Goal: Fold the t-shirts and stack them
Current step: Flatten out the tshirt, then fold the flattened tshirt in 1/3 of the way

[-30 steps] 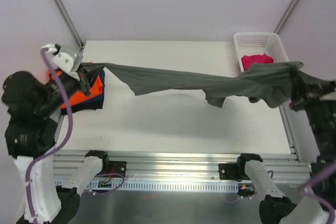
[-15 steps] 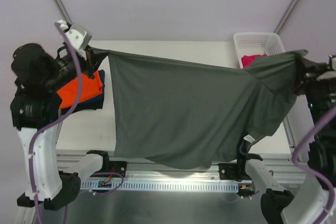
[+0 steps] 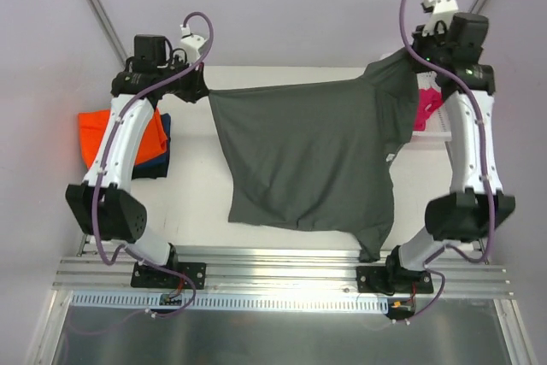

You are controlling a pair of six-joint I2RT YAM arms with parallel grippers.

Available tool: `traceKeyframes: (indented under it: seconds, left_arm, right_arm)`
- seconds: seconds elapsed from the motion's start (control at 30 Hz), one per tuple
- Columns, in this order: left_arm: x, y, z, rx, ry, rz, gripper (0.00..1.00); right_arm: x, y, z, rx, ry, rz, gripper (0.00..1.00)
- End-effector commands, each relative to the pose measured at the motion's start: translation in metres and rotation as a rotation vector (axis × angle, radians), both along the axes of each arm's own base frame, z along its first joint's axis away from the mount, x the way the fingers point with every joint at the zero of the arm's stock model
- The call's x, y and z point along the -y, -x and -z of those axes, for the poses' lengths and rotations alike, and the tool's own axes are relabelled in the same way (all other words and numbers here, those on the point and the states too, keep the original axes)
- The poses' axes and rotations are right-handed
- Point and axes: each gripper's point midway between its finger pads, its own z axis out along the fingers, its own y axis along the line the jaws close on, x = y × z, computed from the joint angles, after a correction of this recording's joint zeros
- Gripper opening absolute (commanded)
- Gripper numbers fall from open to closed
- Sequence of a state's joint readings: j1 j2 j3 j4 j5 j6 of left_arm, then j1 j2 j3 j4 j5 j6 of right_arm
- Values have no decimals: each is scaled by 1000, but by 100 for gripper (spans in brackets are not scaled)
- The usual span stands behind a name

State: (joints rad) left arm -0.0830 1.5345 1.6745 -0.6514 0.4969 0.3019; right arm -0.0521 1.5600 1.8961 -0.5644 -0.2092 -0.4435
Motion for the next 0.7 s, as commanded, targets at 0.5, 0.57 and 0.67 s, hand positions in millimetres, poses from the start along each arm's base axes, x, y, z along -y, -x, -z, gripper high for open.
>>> traceKeyframes:
  seconds: [0.5,0.57,0.67]
  left_arm:
    - [-20,-145,75,-50,-31,-66,0]
    - [-21,-144,82,-67,-33,-67,0]
    - [-23,-144,91,-85,-31,-68,0]
  right_arm:
    - [-46,-135,149,-204,43,-99,1]
    - [-48,-134,165,-239,50,-100,1]
    - [-54,-128,178,-278,49,-119,1]
